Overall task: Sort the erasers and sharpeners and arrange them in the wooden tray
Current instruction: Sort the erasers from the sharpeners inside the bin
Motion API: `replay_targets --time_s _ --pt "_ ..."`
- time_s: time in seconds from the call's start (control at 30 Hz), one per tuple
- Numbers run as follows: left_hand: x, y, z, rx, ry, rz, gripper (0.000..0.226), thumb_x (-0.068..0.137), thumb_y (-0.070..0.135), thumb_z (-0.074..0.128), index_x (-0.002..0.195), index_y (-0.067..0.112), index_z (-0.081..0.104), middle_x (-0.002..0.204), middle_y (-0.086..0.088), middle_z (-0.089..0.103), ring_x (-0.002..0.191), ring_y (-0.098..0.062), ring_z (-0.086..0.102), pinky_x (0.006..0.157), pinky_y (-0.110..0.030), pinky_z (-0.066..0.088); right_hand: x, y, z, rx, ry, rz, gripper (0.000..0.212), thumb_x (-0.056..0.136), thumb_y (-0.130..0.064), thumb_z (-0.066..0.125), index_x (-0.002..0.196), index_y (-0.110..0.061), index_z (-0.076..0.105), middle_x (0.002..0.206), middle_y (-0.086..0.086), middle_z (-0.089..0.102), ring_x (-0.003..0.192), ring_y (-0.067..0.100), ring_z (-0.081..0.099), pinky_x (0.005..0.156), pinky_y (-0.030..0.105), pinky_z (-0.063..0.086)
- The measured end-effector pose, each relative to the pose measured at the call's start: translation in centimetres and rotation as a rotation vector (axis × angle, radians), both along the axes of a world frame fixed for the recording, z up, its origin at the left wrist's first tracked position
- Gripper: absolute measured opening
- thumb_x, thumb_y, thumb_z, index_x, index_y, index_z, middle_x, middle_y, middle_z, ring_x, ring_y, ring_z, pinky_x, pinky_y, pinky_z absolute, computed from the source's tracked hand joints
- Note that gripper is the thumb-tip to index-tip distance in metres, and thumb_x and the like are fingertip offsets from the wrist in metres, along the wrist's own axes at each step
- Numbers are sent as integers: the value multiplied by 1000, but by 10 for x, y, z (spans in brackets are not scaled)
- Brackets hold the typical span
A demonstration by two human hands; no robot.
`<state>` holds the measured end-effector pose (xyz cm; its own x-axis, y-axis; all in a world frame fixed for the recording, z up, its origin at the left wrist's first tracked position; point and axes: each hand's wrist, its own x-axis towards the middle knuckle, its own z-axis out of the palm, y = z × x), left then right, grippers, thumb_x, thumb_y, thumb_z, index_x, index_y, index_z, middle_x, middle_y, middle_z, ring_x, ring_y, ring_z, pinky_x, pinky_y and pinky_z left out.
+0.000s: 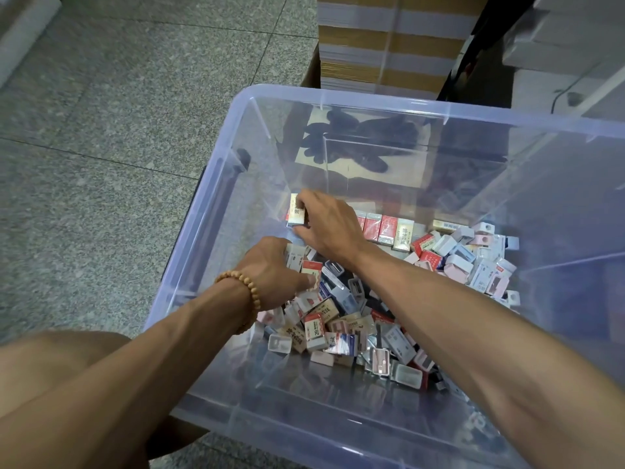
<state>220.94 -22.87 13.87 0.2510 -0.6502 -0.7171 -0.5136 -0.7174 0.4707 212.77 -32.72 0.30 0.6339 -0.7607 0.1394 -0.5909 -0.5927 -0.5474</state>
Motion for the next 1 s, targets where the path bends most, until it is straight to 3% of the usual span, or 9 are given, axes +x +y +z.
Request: replay_targets --time_s 0.2,0.3,0.4,0.5,0.57,0.67,0.77,0.9,1.0 --pt "3 0 -5 17 79 97 8 86 11 71 90 10 64 80 -7 73 63 -17 69 51 -25 53 -8 -5 21 195 41 94 43 85 -16 75 120 -13 50 111 10 64 90 30 62 76 38 53" --pt "3 0 -7 12 153 166 11 85 7 71 94 8 65 86 -11 74 72 -22 70 66 -35 59 -36 -5 48 288 178 93 44 93 -10 61 135 -19 50 129 6 62 103 25 61 81 32 48" --pt "0 -2 -8 10 185 190 14 85 6 70 98 6 65 89 -13 73 69 -21 67 66 -34 59 -66 2 74 507 128 47 26 89 -10 59 113 -18 65 103 1 69 90 22 64 77 36 55" --pt "-2 -4 -8 7 182 208 14 86 6 70 99 3 65 92 -19 72 64 -21 62 66 -35 57 -81 21 100 808 76 119 51 81 -20 75 127 -24 53 96 -3 66 85 15 65 74 32 57" --pt "-3 -5 -8 6 205 230 16 84 5 71 99 0 65 88 -21 72 67 -24 61 71 -42 57 -83 36 105 750 135 196 72 76 -32 84 136 -25 45 93 -11 57 80 5 57 68 26 49" --pt "-6 -5 -8 -14 292 255 16 85 3 70 98 -4 65 82 -18 67 67 -24 60 68 -35 52 -82 50 98 510 122 152 56 81 -26 81 129 -21 53 81 -15 53 72 -2 51 61 18 37" --pt "-11 -6 -8 -43 384 376 15 92 1 55 104 0 63 89 -15 72 69 -22 69 63 -31 56 -88 53 94 507 -30 44 47 80 -27 81 123 -22 62 83 -11 60 73 4 56 64 23 43" --pt "-15 -7 -3 -37 462 373 18 96 -2 46 103 3 61 84 -11 73 66 -19 70 58 -27 57 -89 50 94 462 -123 9 44 77 -28 83 118 -21 67 86 -13 58 73 -1 52 63 13 39" --pt "-15 -7 -2 -53 452 382 15 97 -1 47 101 6 60 95 -14 72 82 -25 70 73 -34 57 -89 48 95 436 -153 -37 46 75 -31 84 118 -22 67 89 -12 62 75 0 55 66 15 42"
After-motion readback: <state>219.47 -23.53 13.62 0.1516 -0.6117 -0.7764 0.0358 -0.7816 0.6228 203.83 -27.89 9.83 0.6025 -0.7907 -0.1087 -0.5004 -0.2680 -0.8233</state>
